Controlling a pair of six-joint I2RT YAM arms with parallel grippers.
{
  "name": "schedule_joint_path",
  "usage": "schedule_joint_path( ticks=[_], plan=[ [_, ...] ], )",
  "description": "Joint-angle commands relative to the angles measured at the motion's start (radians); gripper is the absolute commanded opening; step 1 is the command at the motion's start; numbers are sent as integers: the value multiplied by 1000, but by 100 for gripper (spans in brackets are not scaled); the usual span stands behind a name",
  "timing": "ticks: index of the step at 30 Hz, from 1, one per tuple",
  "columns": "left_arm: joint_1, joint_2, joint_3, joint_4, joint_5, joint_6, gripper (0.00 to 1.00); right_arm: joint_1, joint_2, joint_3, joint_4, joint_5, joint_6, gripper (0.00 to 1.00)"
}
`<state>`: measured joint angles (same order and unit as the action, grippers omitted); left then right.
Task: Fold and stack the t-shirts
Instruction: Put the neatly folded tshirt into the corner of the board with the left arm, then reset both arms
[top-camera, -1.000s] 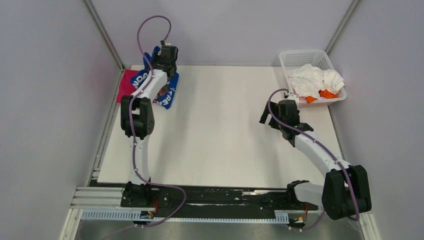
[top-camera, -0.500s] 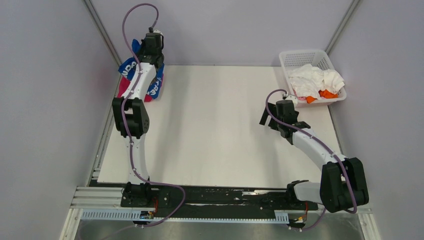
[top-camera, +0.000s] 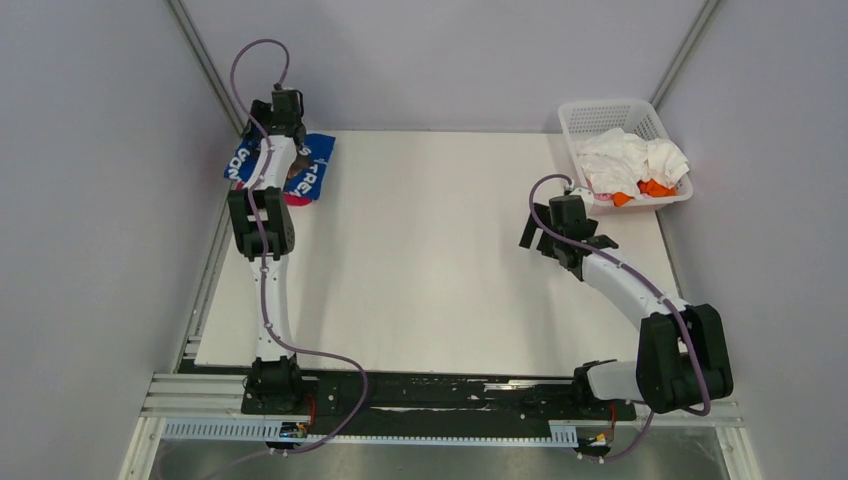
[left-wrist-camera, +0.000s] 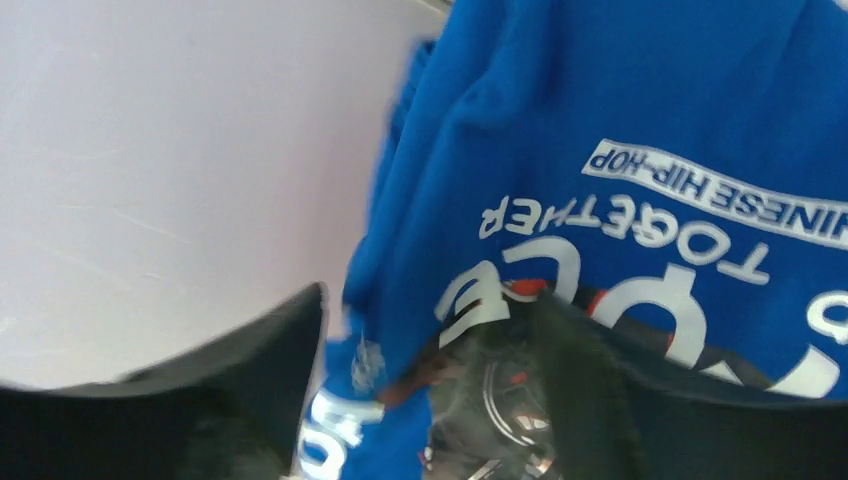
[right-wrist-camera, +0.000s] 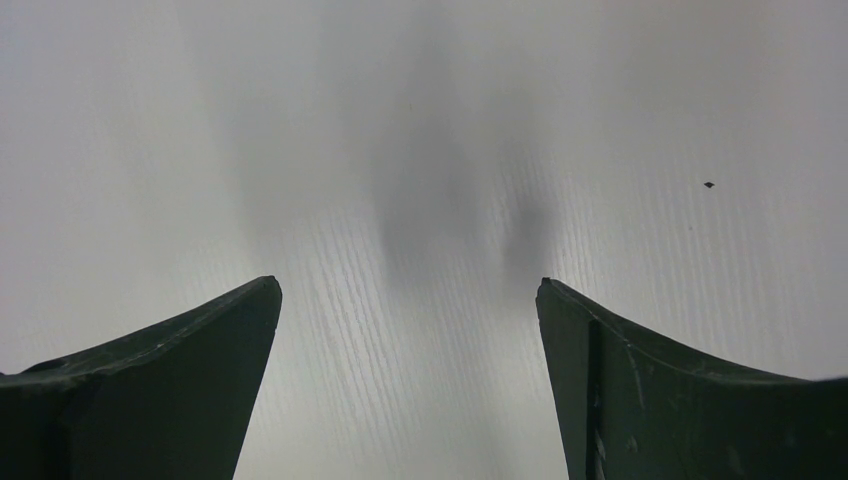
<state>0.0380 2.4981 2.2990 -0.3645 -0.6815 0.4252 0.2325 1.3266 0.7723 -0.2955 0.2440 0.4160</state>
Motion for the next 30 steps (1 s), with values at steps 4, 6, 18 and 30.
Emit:
schedule_joint_path(
  ticks=[4, 6, 18, 30],
  plan=[
    [53, 73, 160, -1, -87, -137, 100, -2, -9, 56, -37, 43, 15, 100],
    [53, 41, 145, -23, -72, -195, 100, -2, -27, 53, -39, 35, 31, 100],
    [47, -323, -143, -178, 279, -630, 100, -4, -181, -8, -48, 10, 111, 100],
    [-209, -1055, -1146, 189, 614, -960, 100, -12, -341, -187, 26, -46, 181, 100]
  ],
)
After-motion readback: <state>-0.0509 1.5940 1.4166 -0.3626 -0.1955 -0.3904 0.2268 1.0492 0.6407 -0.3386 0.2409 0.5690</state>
